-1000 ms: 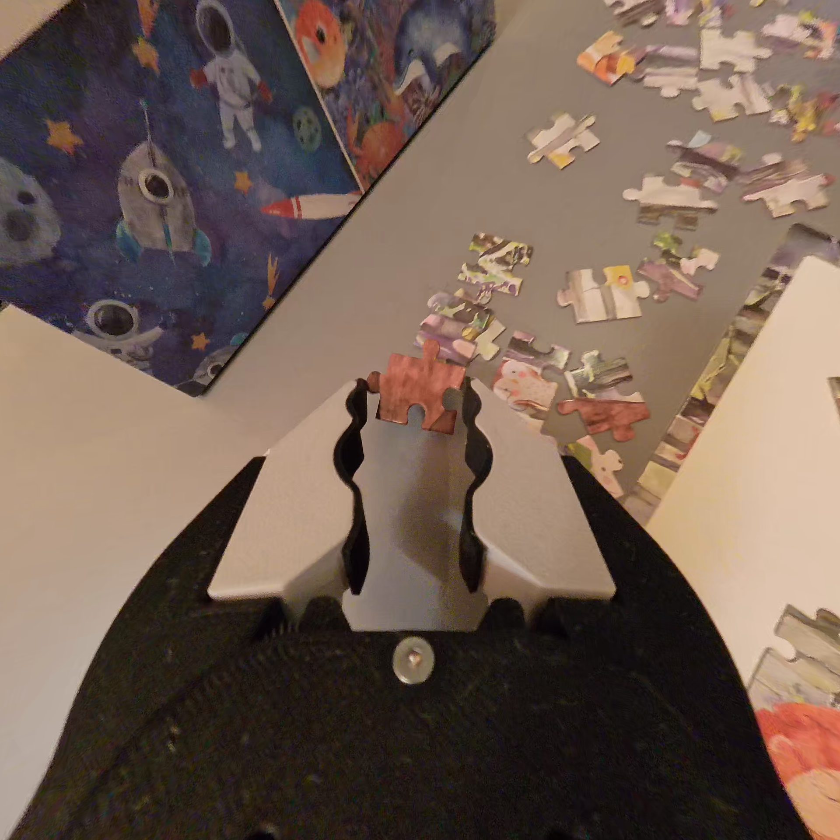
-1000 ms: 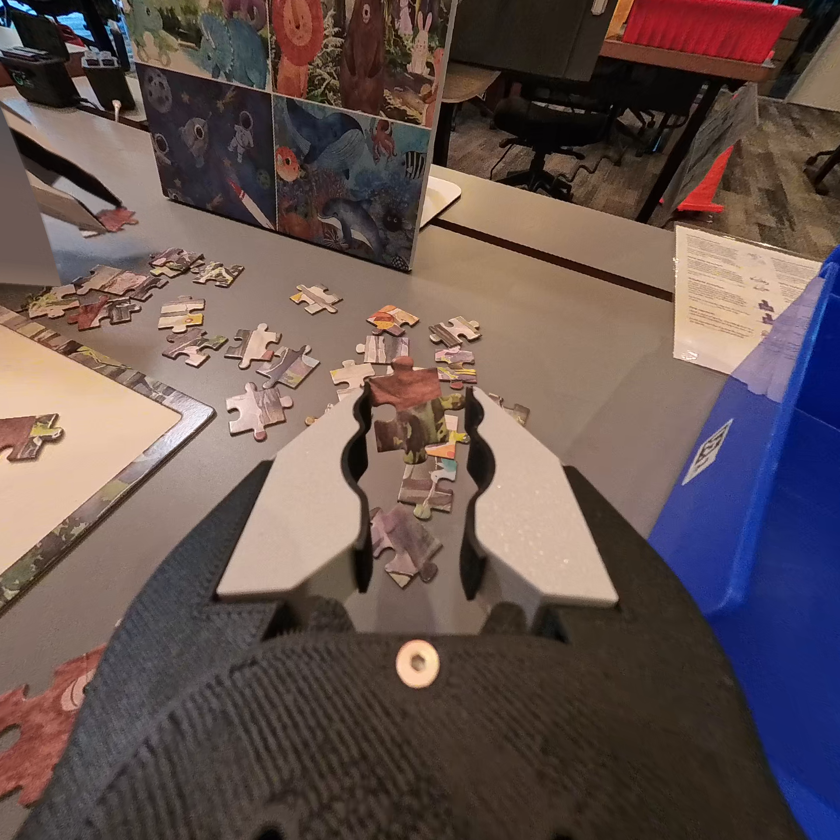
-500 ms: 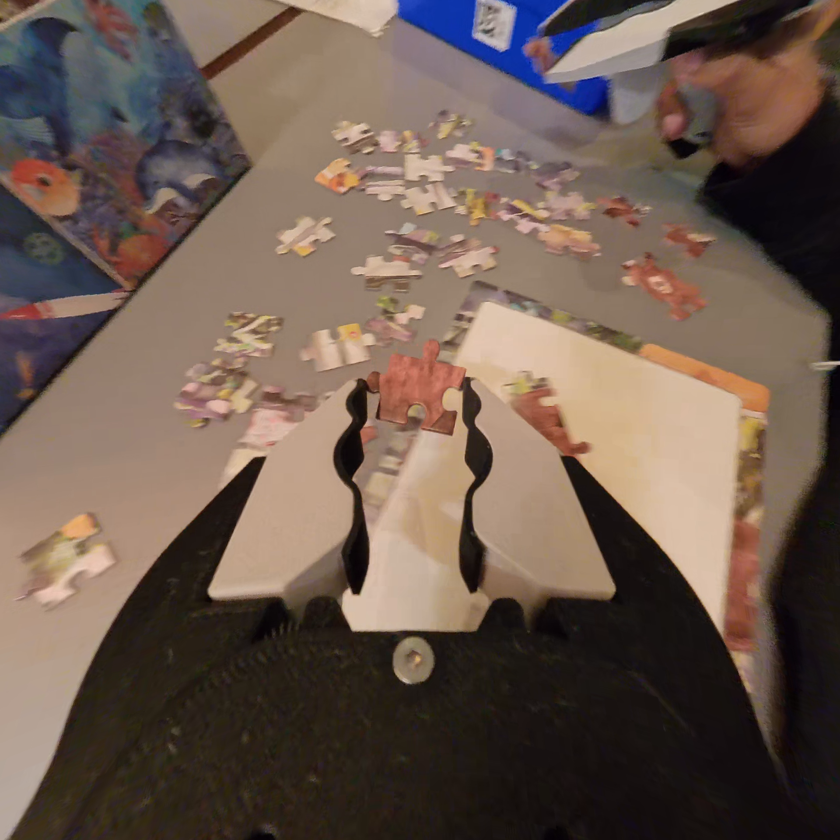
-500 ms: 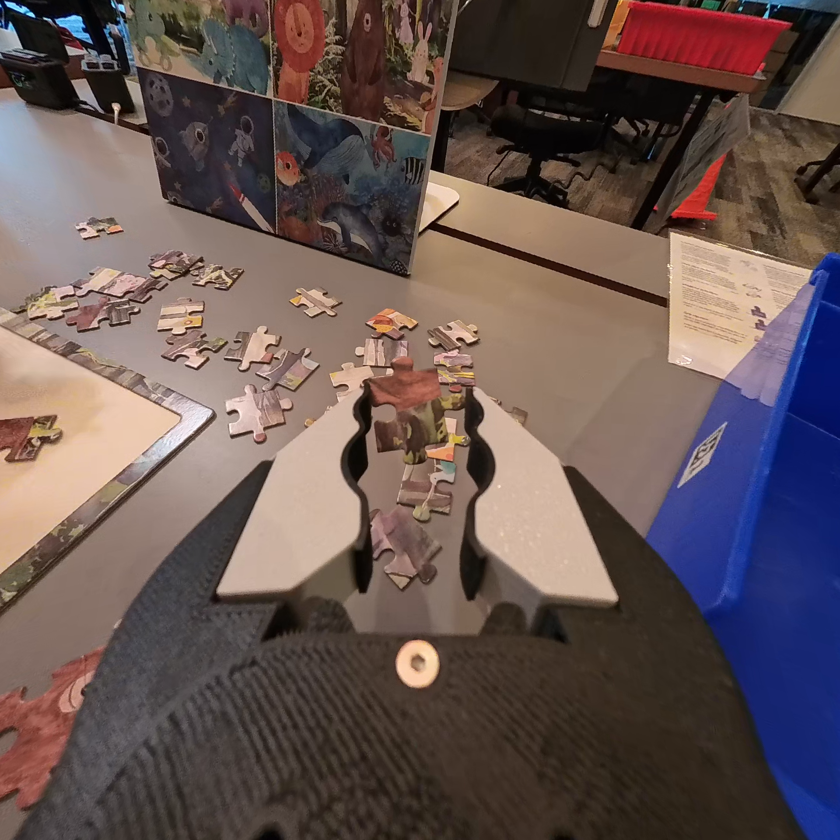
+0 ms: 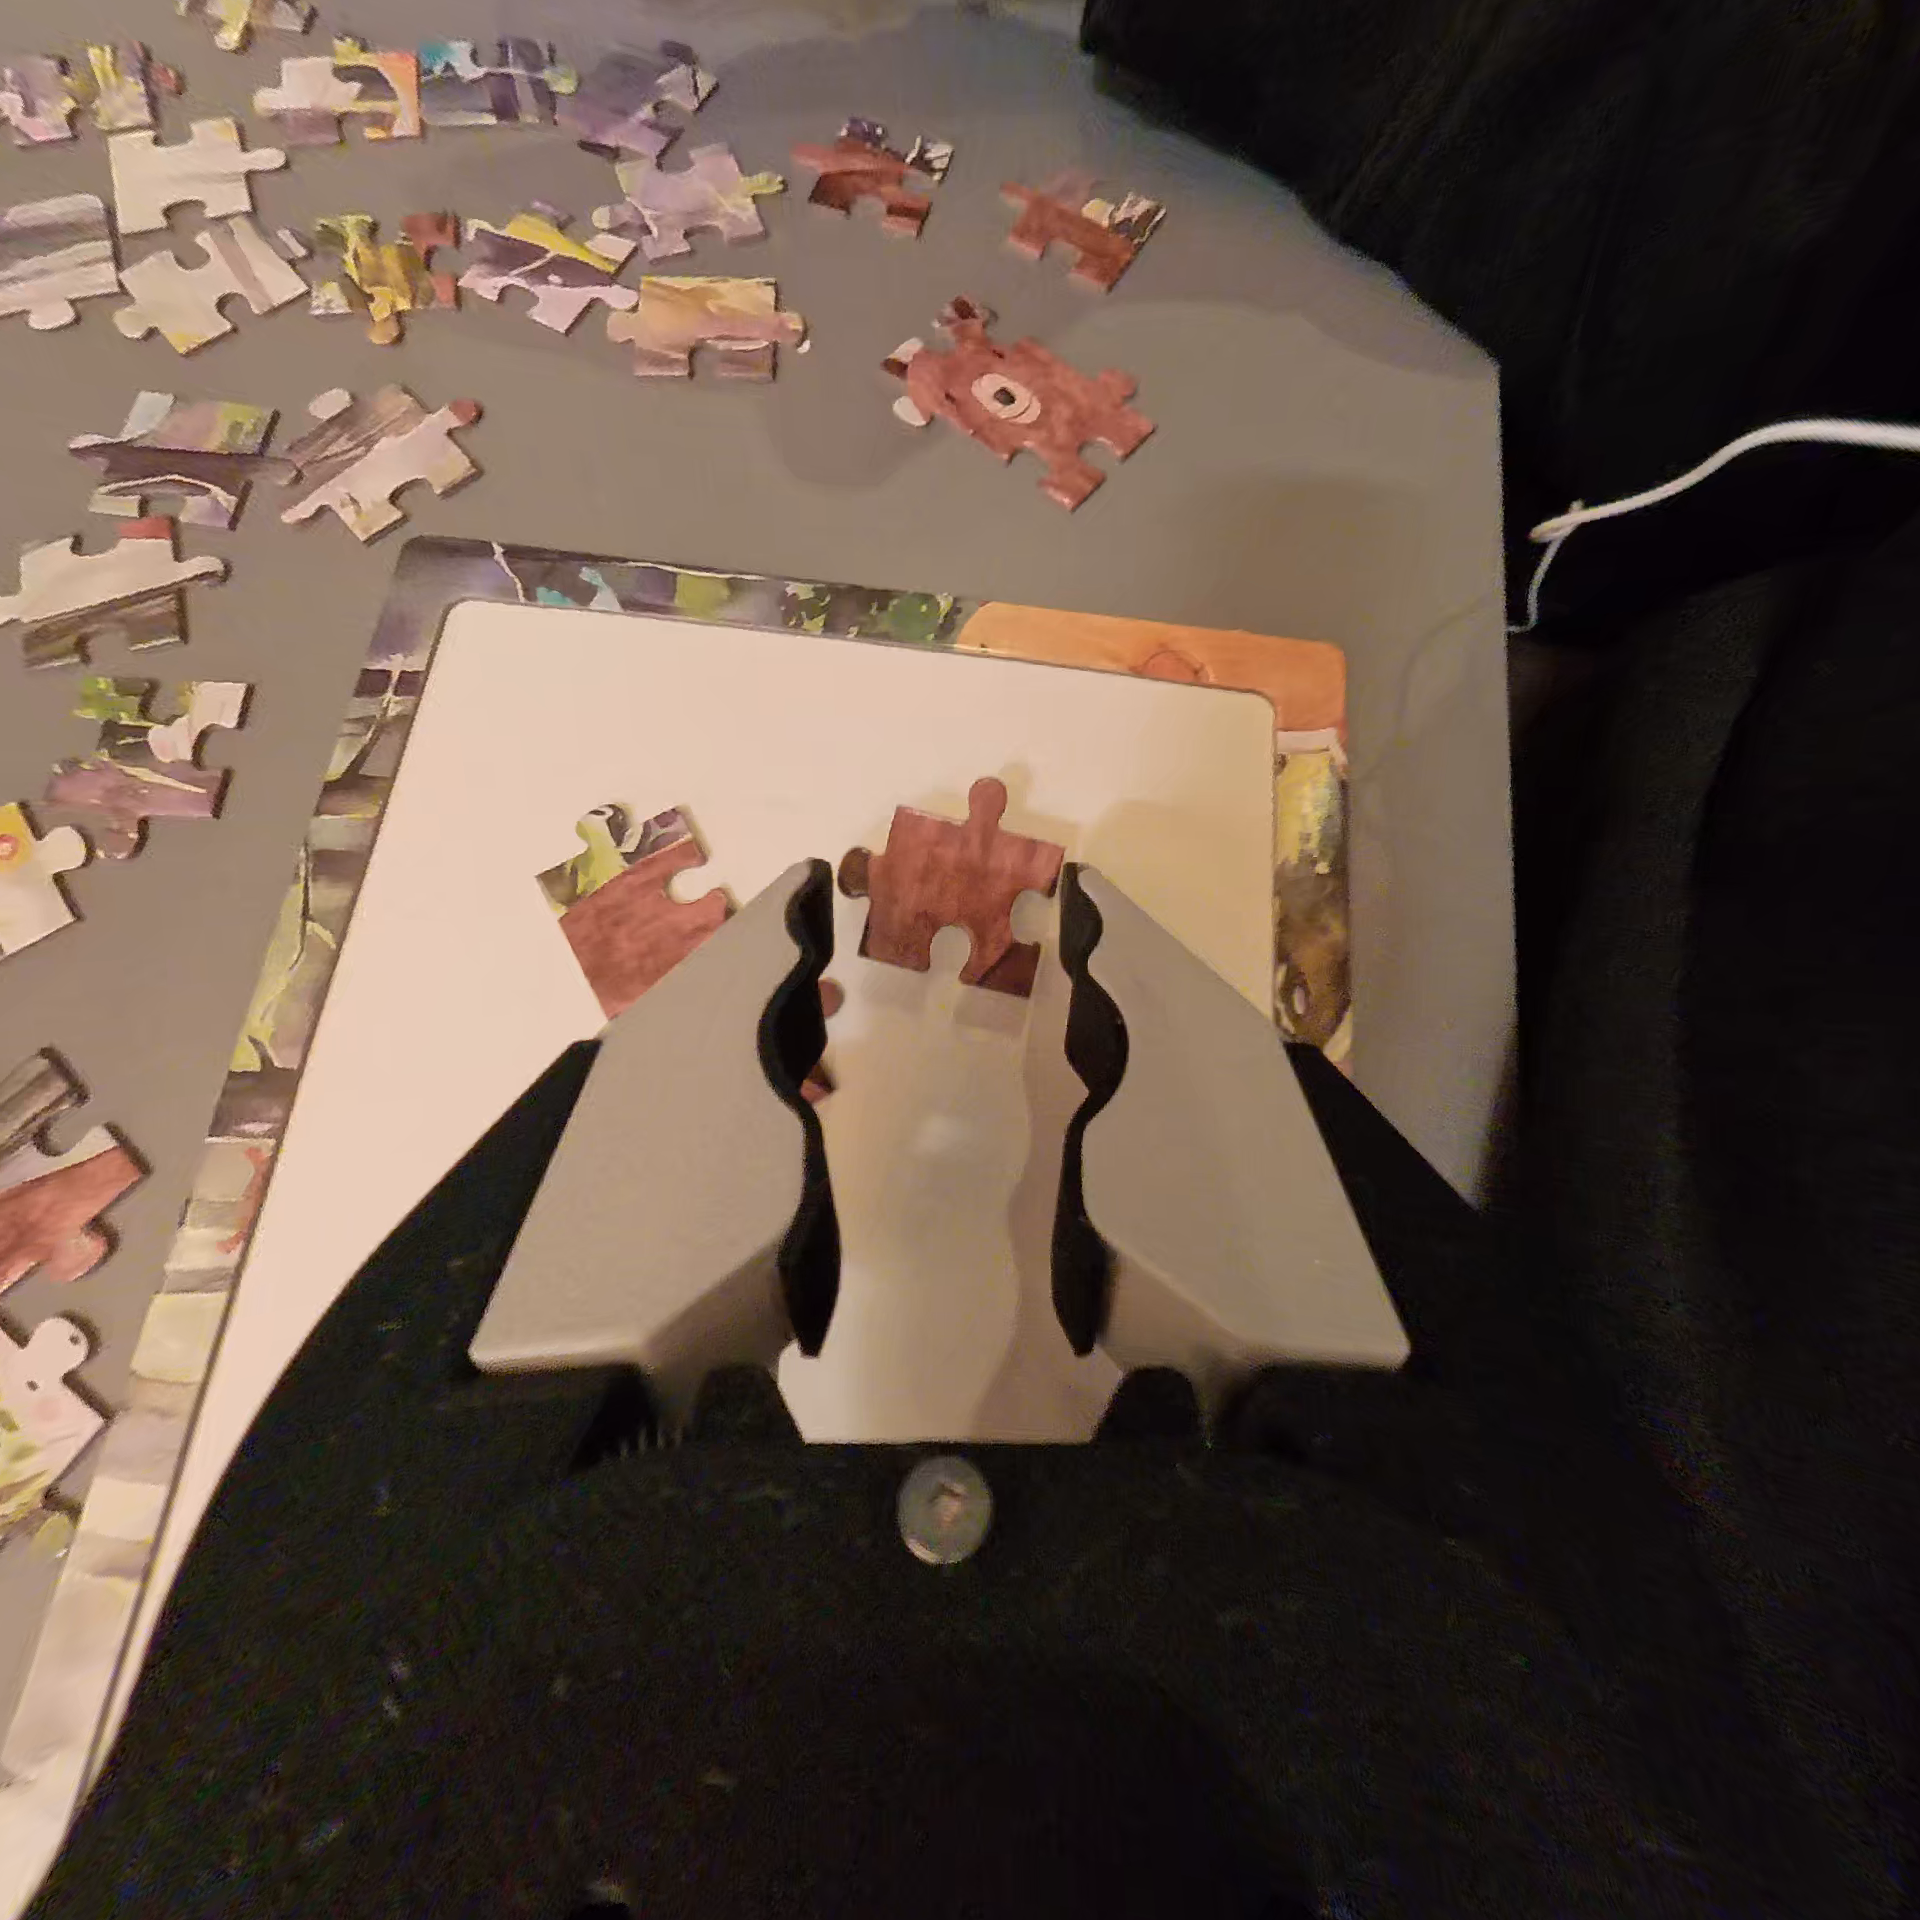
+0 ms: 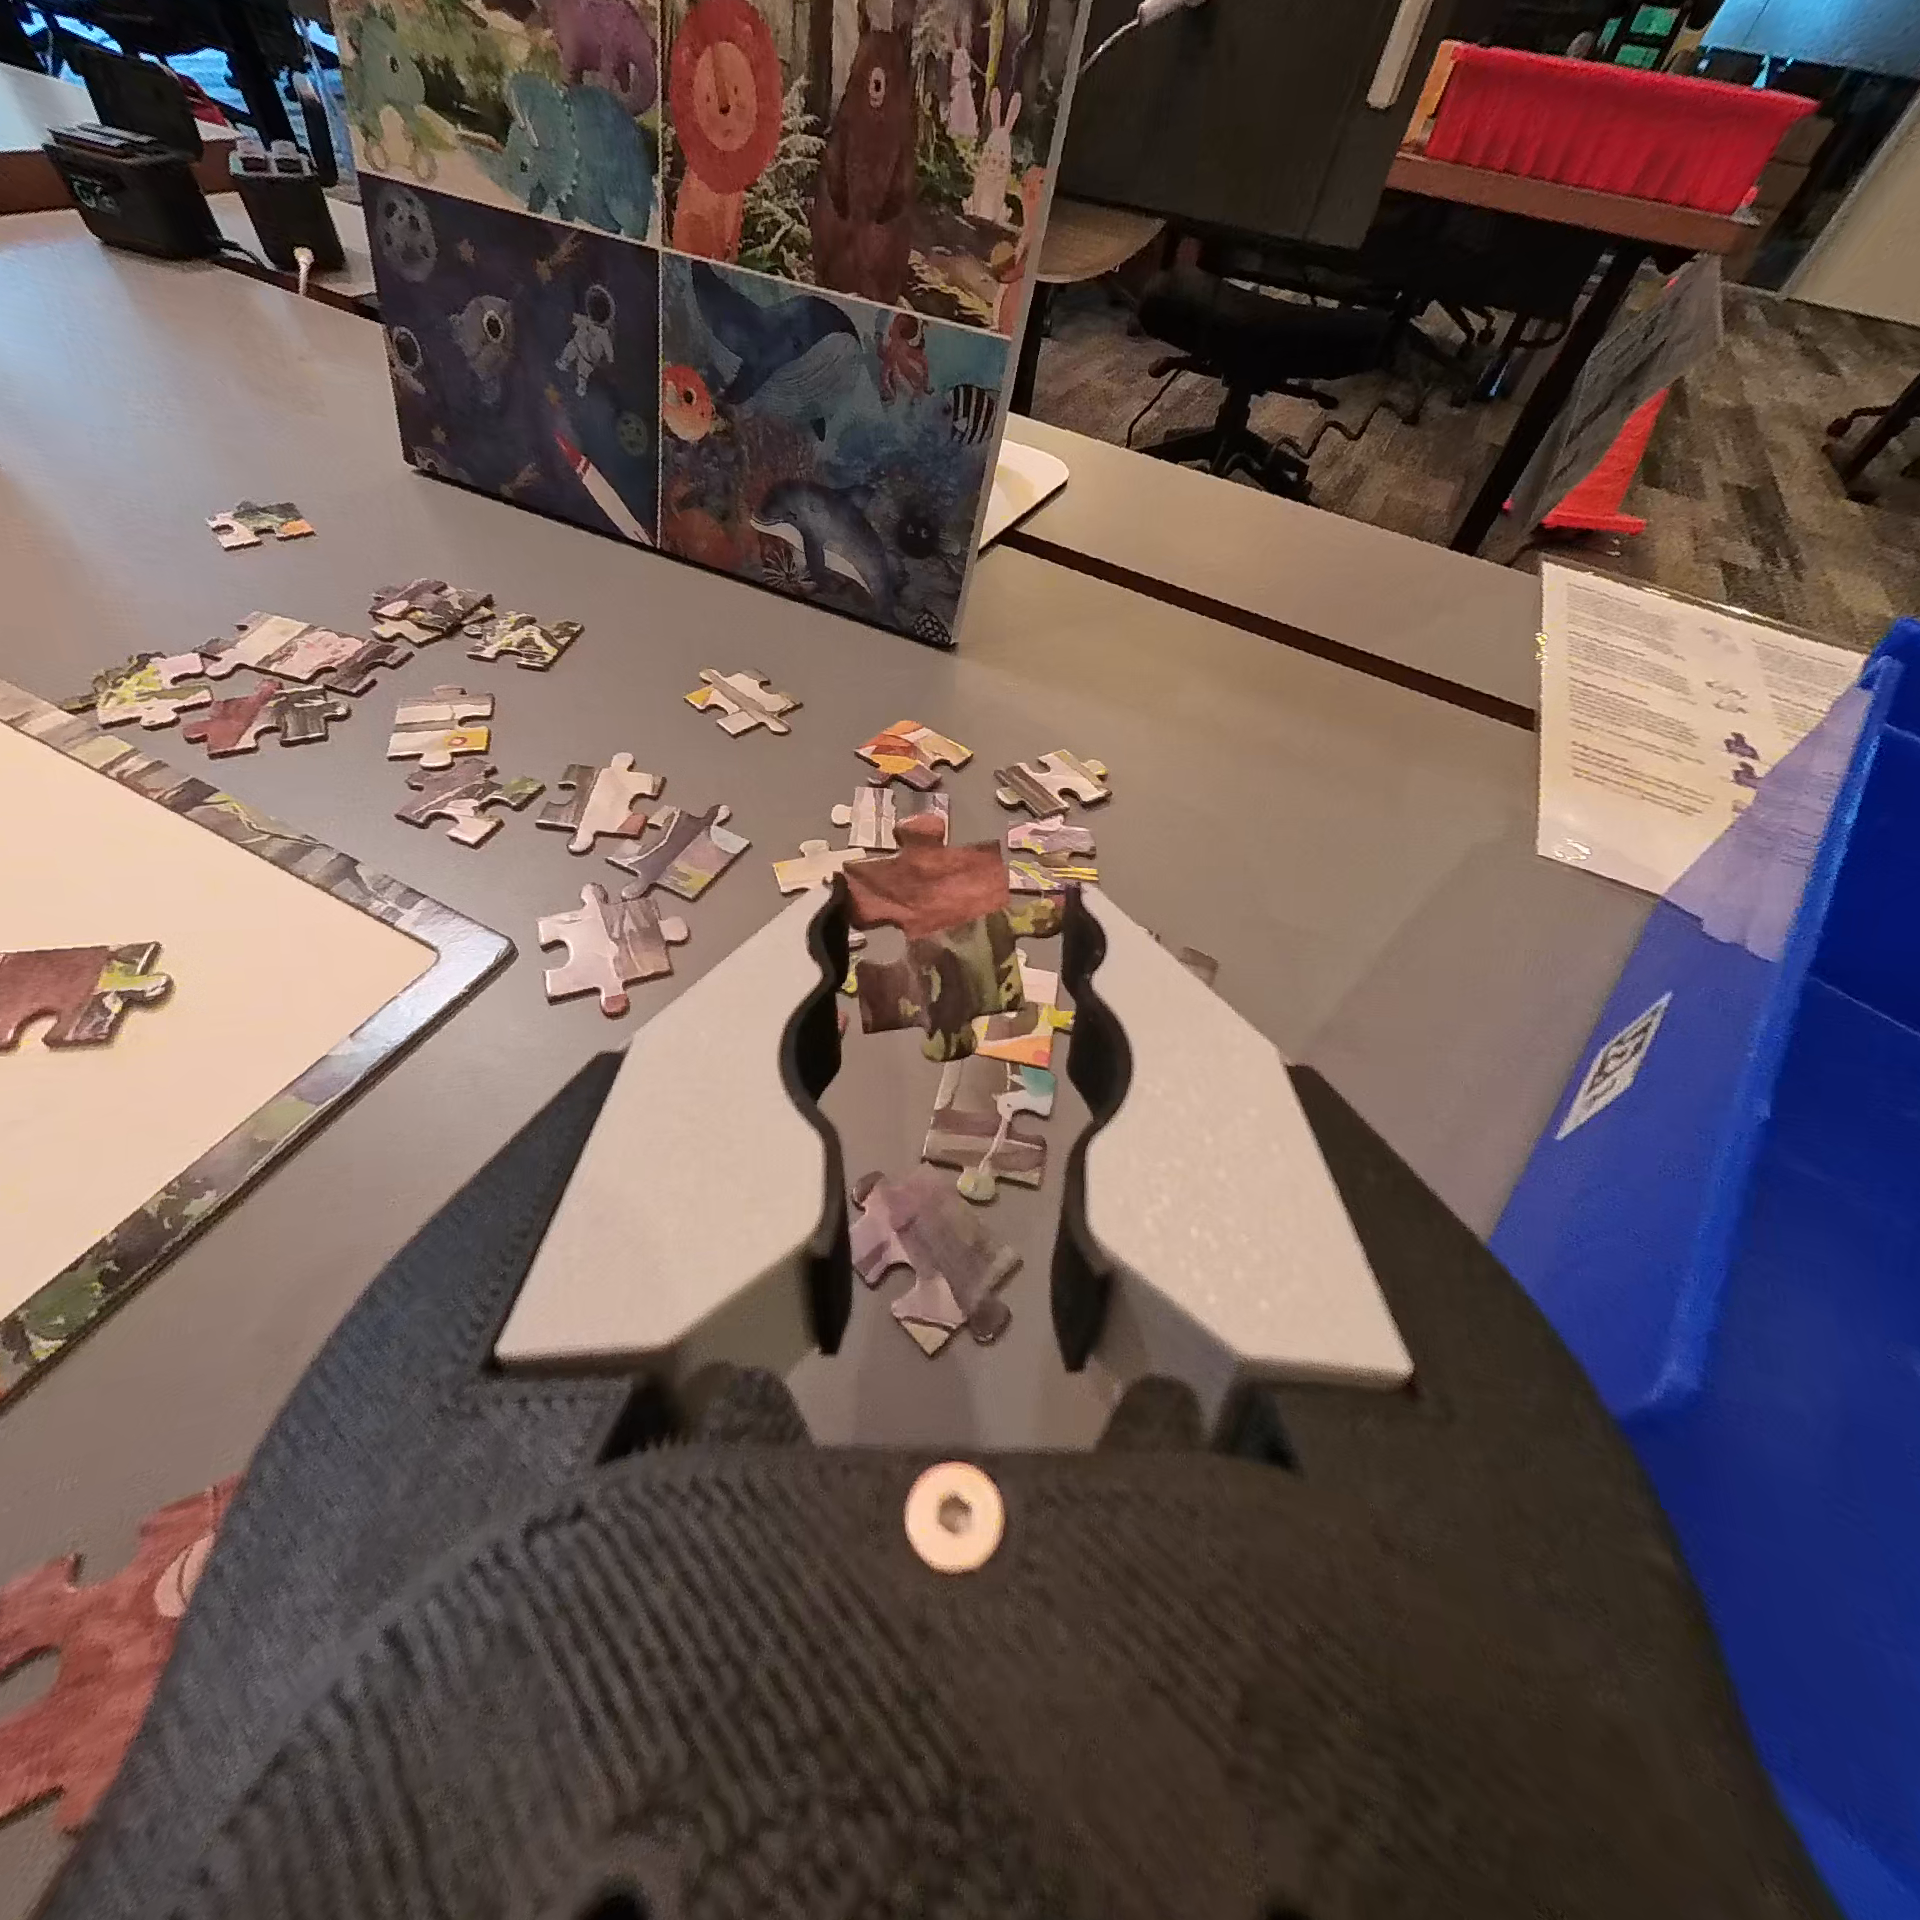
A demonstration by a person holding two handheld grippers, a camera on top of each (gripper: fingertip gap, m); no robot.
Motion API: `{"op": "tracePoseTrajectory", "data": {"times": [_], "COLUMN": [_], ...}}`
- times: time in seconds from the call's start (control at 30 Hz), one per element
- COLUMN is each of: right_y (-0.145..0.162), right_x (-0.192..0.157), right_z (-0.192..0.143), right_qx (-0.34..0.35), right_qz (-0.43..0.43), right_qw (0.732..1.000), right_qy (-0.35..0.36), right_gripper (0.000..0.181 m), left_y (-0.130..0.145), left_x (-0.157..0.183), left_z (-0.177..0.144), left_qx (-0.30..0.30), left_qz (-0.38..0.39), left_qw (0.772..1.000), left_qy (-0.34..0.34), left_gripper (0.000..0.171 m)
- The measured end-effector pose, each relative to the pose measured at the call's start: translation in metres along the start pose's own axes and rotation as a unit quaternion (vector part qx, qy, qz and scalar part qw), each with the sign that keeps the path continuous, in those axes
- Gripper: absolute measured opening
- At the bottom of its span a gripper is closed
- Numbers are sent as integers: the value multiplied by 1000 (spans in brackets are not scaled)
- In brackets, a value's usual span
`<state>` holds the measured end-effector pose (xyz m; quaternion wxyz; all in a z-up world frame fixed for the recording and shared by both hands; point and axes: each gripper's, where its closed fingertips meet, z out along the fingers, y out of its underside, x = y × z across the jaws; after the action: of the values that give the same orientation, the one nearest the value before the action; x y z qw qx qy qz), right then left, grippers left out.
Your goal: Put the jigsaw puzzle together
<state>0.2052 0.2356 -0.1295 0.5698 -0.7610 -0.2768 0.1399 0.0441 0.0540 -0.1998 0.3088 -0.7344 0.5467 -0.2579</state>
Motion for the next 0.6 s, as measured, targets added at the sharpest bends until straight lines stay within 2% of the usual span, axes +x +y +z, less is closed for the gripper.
{"op": "tracePoseTrajectory", "data": {"times": [0.2,0.37,0.6], "right_y": [-1,0,2], "right_x": [-1,-1,-1], "right_z": [-1,0,1], "right_qx": [2,0,-5], "right_qz": [-2,-3,-7], "right_qw": [1000,1000,1000], "right_qy": [0,0,1], "right_gripper": [39,39,39], "left_y": [-3,6,7], "left_x": [-10,-41,-63], "left_z": [-13,-31,-44], "left_qx": [20,30,101], "left_qz": [-7,-25,-84], "left_qw": [1000,998,990], "left_qy": [-2,-49,-54], "left_gripper": [49,46,37]}}
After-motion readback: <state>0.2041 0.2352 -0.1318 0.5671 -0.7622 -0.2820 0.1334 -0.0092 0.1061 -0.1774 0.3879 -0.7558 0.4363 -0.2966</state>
